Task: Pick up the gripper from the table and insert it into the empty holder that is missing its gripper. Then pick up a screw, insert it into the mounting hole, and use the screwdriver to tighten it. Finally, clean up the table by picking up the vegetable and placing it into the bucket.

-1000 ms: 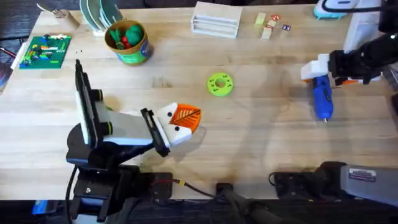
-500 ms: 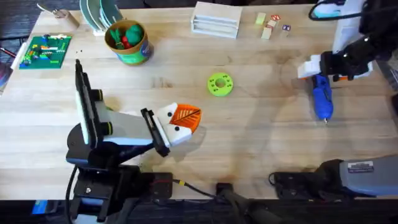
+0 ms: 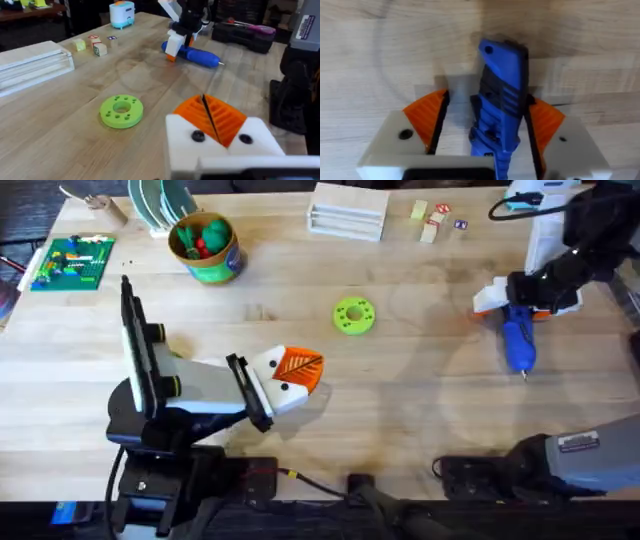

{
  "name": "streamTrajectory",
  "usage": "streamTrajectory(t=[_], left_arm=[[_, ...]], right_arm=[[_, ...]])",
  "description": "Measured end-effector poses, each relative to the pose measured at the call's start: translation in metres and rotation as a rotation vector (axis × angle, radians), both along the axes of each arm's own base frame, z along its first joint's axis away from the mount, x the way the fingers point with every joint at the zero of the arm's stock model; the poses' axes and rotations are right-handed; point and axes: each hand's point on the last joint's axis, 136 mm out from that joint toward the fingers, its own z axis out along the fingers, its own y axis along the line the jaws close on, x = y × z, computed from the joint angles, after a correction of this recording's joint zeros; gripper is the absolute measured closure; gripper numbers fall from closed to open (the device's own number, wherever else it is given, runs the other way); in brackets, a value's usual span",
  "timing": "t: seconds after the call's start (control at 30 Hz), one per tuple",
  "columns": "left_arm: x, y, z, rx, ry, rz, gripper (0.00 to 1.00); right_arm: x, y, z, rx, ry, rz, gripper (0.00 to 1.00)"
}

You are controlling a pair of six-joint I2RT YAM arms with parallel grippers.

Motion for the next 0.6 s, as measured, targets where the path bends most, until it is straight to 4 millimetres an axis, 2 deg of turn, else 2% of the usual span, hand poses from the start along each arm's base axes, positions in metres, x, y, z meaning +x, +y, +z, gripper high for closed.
streamTrajectory(t=[0.2, 0.6], left_arm=[[0.0, 0.0, 0.0, 0.0, 0.0, 0.0, 0.984], [0.0, 0.0, 0.0, 0.0, 0.0, 0.0, 0.984]], right_arm=[[0.003, -0.006, 0.0, 0.0, -0.017, -0.015, 0.162], [0.009, -0.011, 0.0, -0.001, -0.046, -0.018, 0.164]])
